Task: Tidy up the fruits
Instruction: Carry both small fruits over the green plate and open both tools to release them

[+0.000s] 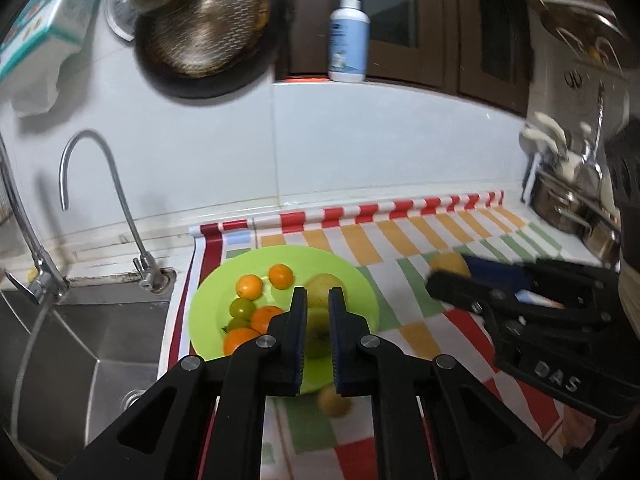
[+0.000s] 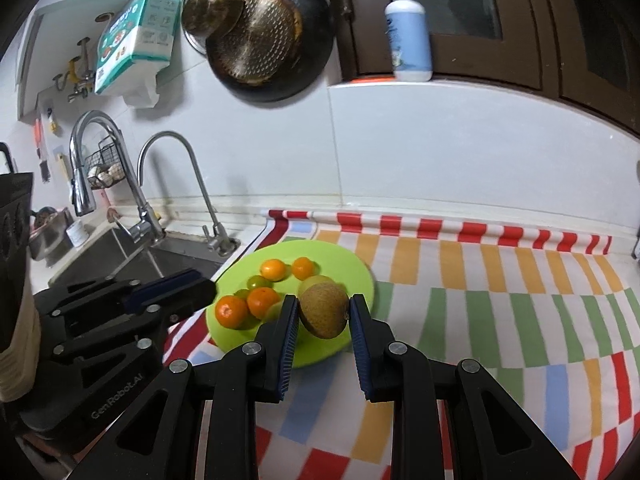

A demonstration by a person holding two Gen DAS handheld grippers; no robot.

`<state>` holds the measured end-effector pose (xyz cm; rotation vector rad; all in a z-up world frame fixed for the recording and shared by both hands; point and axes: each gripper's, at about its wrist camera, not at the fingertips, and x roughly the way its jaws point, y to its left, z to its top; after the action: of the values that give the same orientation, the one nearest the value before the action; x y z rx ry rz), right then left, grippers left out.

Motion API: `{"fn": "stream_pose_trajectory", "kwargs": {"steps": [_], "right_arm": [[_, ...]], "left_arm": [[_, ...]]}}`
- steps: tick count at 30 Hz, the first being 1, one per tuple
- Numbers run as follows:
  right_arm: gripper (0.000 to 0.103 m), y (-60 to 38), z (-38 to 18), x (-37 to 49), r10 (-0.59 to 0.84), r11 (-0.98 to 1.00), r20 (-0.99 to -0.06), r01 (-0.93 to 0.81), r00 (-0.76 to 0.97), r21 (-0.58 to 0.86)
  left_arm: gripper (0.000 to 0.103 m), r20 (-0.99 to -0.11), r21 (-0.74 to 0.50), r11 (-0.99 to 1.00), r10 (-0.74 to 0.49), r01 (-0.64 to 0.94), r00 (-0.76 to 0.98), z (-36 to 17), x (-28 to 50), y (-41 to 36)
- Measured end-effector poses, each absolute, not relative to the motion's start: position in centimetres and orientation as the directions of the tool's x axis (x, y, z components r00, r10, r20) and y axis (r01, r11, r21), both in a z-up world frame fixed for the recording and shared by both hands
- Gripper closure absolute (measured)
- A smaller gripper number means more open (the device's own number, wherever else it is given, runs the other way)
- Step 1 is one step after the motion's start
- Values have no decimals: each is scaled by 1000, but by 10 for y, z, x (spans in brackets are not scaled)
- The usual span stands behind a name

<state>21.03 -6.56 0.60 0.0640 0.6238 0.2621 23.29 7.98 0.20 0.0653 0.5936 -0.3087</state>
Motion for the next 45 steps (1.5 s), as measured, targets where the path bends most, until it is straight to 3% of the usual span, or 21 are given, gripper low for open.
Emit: {"fn": "stream_pose_trajectory", "kwargs": {"steps": [11,20,22,25,30,34,45], "right_arm": [[76,-34,-8,230,226,974,-590,-185,775,131],[76,-18,-10,251,216,976,-603,-183,768,117],[76,-15,-12,258,221,975,-605,-191,765,115],[76,-9,-16,270,235,971,-615,-205,753,120],[76,2,-24,289,261,963,-630,-239,732,120],[76,7,-31,302,278,957,-641,-260,715,125],[73,8,-37,307,274,958,-647,-257,712,123]], "left_arm": [[91,-604,-66,939,-308,338,735,-15,260,107],[90,-620,-38,950,-266,310,738,-19,277,121],[87,-627,-26,954,-248,298,738,-20,281,125],[68,-634,-18,958,-233,287,737,-23,287,130],[56,-637,2,966,-199,260,745,-27,297,139],[50,-640,15,972,-172,236,749,-30,303,144],[47,-644,25,976,-150,217,751,-31,300,147]]}}
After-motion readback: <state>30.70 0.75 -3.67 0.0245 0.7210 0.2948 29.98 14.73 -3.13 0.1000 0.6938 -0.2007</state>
